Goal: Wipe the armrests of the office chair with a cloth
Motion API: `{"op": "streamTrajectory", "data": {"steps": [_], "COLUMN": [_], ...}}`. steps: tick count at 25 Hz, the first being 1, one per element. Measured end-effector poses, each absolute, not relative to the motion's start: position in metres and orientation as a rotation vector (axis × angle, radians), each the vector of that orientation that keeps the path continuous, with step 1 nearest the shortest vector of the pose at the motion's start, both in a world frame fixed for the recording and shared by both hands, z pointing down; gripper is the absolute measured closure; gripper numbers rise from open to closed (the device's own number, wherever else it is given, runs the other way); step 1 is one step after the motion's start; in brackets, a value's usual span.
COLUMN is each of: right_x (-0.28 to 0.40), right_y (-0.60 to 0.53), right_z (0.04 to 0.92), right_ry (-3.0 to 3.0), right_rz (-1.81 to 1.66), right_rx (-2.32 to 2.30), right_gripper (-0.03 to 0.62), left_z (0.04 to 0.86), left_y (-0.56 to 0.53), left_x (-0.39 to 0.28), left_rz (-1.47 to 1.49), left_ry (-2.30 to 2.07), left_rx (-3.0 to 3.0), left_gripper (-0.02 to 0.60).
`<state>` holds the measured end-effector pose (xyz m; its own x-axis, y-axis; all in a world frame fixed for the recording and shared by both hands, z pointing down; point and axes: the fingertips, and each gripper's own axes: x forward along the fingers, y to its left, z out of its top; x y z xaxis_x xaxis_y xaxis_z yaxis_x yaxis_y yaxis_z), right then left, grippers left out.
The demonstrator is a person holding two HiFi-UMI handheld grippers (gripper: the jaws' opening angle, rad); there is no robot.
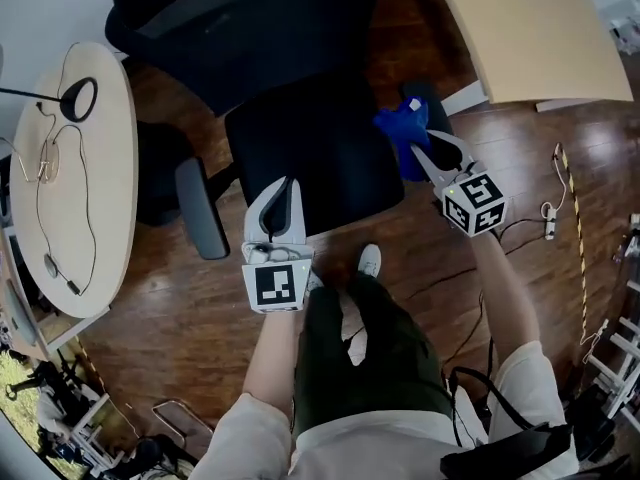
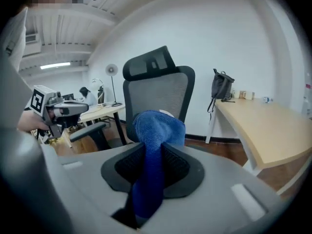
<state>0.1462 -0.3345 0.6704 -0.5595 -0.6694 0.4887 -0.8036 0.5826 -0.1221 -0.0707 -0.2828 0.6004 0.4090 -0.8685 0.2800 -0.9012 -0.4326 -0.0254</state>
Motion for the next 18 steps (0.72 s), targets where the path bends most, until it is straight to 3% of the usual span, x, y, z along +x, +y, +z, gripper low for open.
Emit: {"op": "streamTrajectory", "data": {"steps": [9, 18], "right_x": [0.172, 0.208], "right_y": [-0.441, -0.261], "right_z": [0.742, 0.731], "right_ry": [-2.227, -2.264], "right_rz": [0.603, 0.586], "right_rx": [1.115, 1.155], "right_gripper": [0.496, 0.499], "left_z": [0.643, 0.649], "left_y": [-0.276, -0.258], "left_x": [-0.013, -0.008], "left_rz": [0.441, 0.453], "left_ry": [-1.504, -1.481], "left_rx": [2.505, 2.512], "left_gripper": [0.581, 0.581]}}
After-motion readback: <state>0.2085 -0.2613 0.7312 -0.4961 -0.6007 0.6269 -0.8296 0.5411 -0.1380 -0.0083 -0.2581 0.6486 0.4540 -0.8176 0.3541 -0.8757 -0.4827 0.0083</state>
